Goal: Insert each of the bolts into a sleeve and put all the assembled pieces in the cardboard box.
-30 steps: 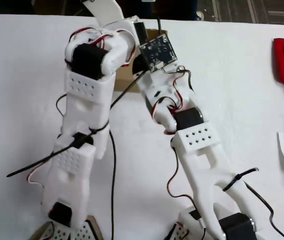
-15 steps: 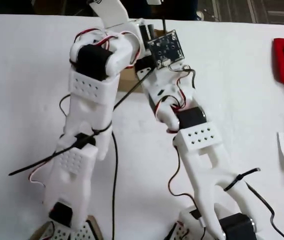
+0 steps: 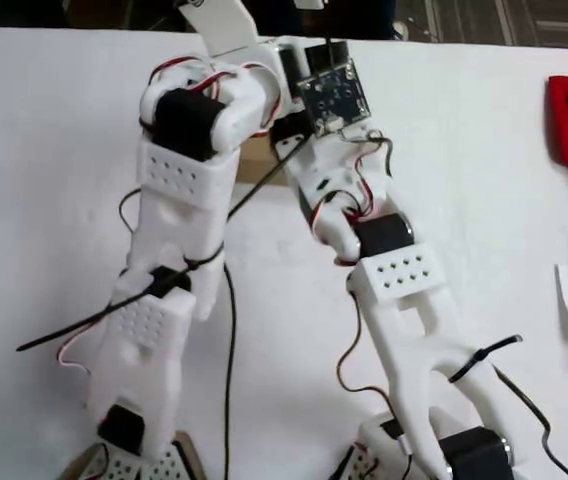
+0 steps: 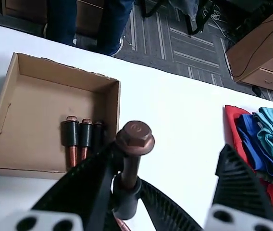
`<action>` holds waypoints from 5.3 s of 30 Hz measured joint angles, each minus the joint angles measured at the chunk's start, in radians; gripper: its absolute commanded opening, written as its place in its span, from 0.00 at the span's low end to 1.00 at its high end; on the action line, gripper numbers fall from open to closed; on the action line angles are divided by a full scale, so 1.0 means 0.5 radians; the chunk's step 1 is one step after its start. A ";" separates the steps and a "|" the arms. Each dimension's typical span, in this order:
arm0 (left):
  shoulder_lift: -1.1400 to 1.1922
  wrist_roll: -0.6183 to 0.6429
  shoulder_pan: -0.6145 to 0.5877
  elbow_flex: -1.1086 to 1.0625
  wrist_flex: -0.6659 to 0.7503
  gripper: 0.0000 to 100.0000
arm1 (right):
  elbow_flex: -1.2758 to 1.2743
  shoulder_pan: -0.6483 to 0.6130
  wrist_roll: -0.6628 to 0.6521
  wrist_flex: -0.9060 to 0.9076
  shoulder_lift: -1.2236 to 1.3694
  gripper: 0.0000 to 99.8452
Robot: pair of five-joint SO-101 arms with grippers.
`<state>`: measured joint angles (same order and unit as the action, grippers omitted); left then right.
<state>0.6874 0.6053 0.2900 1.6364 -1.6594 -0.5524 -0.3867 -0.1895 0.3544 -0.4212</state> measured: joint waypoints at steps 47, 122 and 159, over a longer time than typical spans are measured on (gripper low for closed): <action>-0.003 -0.009 -0.169 0.000 0.049 0.31 | -0.003 -0.006 0.009 0.046 0.000 0.02; -0.169 -1.516 -0.583 -1.777 -0.221 0.31 | -0.887 0.040 -0.239 0.856 -0.313 0.02; -0.559 -1.510 -0.819 -2.262 -0.221 0.31 | 0.433 0.040 -0.239 1.583 1.099 0.15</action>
<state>0.4081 -0.1496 -0.1197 0.5056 -1.7699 -0.3360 -0.3667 -0.3092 1.1462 0.1281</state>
